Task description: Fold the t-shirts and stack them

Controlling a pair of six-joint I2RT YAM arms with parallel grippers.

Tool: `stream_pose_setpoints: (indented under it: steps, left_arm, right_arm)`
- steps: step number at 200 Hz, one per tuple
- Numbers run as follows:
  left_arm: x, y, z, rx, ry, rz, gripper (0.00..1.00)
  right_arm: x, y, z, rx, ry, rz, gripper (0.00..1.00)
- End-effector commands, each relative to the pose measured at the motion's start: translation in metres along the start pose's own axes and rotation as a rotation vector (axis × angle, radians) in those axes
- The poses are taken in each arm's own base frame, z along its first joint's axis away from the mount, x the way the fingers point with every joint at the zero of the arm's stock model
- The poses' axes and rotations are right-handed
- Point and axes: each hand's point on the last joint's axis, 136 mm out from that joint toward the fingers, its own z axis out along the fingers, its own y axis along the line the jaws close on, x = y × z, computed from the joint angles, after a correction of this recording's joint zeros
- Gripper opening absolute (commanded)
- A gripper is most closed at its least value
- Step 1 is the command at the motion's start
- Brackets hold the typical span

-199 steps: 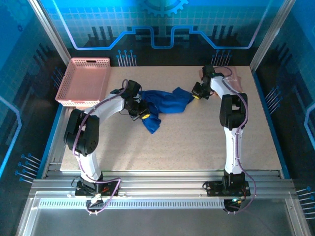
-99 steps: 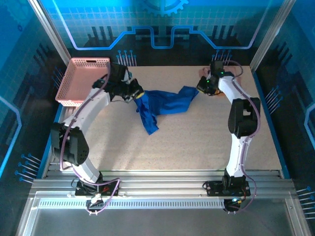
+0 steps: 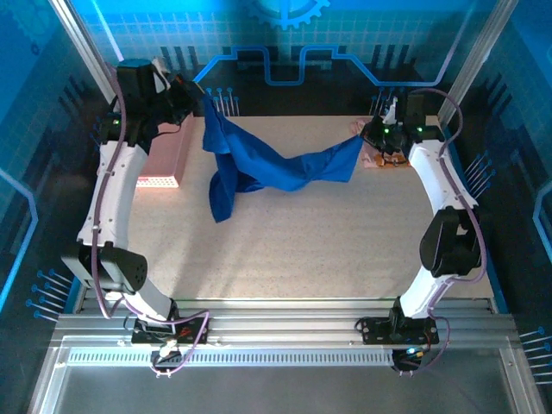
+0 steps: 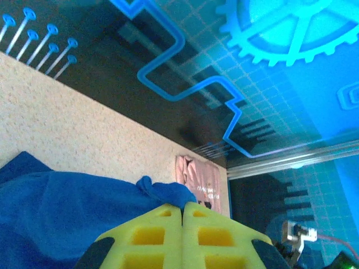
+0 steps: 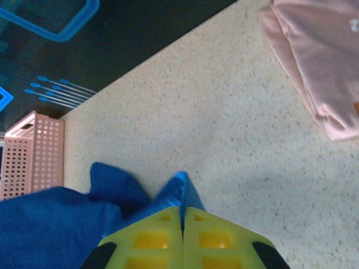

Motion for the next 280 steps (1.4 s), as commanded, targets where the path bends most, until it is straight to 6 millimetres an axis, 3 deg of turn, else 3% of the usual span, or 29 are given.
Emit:
stream_pose_setpoints:
  steps: [1, 48, 68, 92, 119, 131, 148, 174, 186, 200, 229, 280]
  left_arm:
    - [-0.027, -0.024, -0.03, 0.054, -0.09, 0.075, 0.0]
    - [-0.065, -0.039, -0.065, 0.128, -0.202, 0.116, 0.0]
    - [-0.086, -0.041, -0.075, 0.176, -0.242, 0.078, 0.0]
    - [-0.113, -0.06, -0.088, 0.232, -0.287, 0.091, 0.0]
    - [-0.133, -0.095, -0.109, 0.331, -0.341, 0.137, 0.0]
    - [-0.137, -0.103, -0.111, 0.369, -0.347, 0.142, 0.0]
    - [-0.136, -0.098, -0.098, 0.383, -0.311, 0.11, 0.0]
    - [-0.129, -0.071, -0.068, 0.333, -0.256, 0.074, 0.0]
    - [-0.123, -0.068, -0.061, 0.33, -0.232, 0.078, 0.0]
    - [-0.111, -0.079, -0.059, 0.349, -0.209, 0.131, 0.0]
    - [-0.096, -0.106, -0.075, 0.415, -0.203, 0.223, 0.0]
    - [-0.095, -0.154, -0.144, 0.506, -0.35, 0.338, 0.0]
  right_arm:
    - [0.008, 0.024, -0.043, -0.046, -0.048, -0.024, 0.0]
    - [0.018, 0.068, -0.122, -0.071, -0.178, -0.199, 0.0]
    - [0.003, 0.089, -0.159, -0.11, -0.274, -0.248, 0.0]
    - [-0.019, 0.118, -0.2, -0.154, -0.365, -0.313, 0.0]
    - [-0.031, 0.148, -0.23, -0.225, -0.415, -0.381, 0.0]
    - [-0.032, 0.145, -0.229, -0.203, -0.411, -0.375, 0.0]
    - [-0.023, 0.134, -0.215, -0.17, -0.352, -0.354, 0.0]
    - [-0.005, 0.109, -0.195, -0.112, -0.291, -0.323, 0.0]
    - [-0.002, 0.102, -0.195, -0.085, -0.285, -0.328, 0.0]
    - [-0.001, 0.105, -0.203, -0.095, -0.295, -0.356, 0.0]
    - [0.0, 0.124, -0.235, -0.161, -0.343, -0.429, 0.0]
    - [0.01, 0.177, -0.307, -0.414, -0.428, -0.49, 0.0]
